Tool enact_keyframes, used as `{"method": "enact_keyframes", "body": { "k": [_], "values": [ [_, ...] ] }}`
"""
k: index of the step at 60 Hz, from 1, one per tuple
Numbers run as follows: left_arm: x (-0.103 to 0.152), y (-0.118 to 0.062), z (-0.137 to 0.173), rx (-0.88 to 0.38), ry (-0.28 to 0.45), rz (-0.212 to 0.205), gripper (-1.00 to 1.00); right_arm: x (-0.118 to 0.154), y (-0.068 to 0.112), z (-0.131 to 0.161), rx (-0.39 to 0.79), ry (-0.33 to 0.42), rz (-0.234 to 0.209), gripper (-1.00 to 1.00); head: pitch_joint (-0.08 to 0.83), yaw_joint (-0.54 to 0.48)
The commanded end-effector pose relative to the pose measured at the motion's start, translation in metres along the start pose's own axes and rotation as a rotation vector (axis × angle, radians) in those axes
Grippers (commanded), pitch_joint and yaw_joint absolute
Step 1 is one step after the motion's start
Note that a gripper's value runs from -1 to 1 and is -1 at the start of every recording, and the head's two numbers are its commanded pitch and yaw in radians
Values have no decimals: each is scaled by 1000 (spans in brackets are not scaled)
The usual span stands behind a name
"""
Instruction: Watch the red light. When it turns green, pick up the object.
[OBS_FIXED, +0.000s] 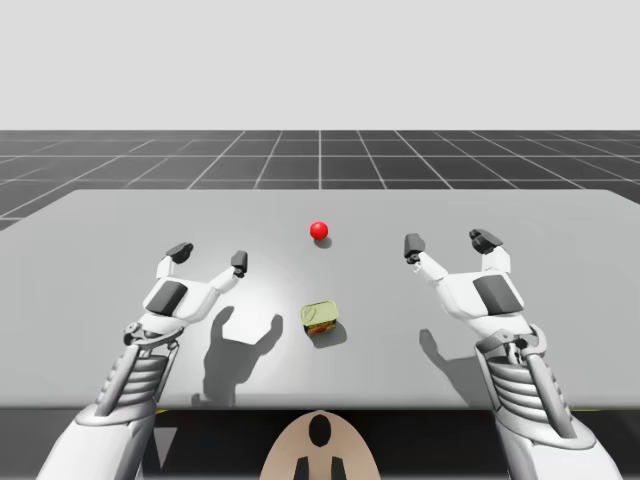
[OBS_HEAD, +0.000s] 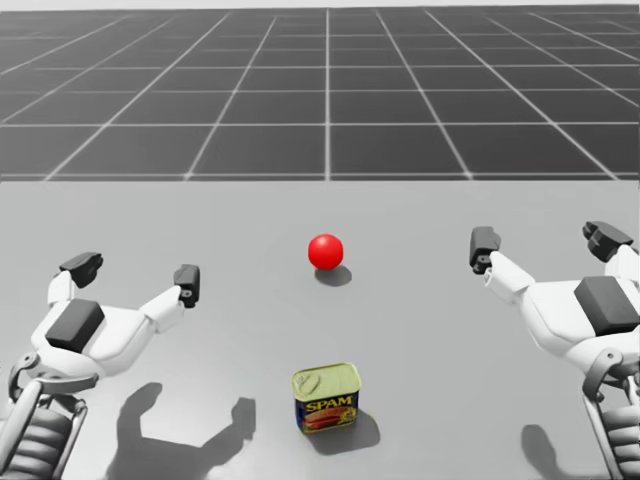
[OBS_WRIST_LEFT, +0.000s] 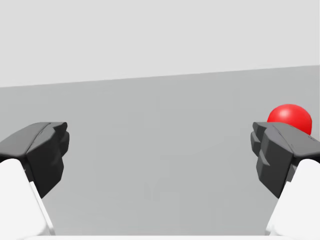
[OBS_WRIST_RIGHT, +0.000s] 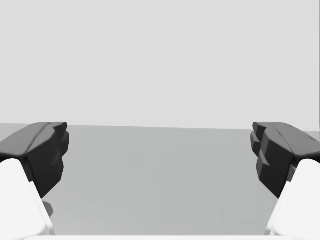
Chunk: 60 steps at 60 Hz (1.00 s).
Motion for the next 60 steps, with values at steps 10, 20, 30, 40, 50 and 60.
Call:
{"method": "enact_keyframes", "body": {
  "k": [10,20,30,40,50,60],
  "values": [
    [-1,1,-1,-1,2,-3,-1000,0,2,0,-3,2,-8,-1000,451,14],
    [-1,2,-1,0,0,-2,-1000,0,2,1,-1,0,-8,-1000,446,11],
    [-1,2,-1,0,0,-3,-1000,-1,2,1,2,1,-3,-1000,446,13],
    [-1,2,-1,0,0,-3,-1000,0,2,0,1,1,-3,-1000,444,16],
    [-1,2,-1,0,0,-3,-1000,-1,2,0,3,1,-1,-1000,443,14],
    [-1,2,-1,0,0,-3,-1000,-1,3,0,2,0,0,-1000,436,10]
  ]
}}
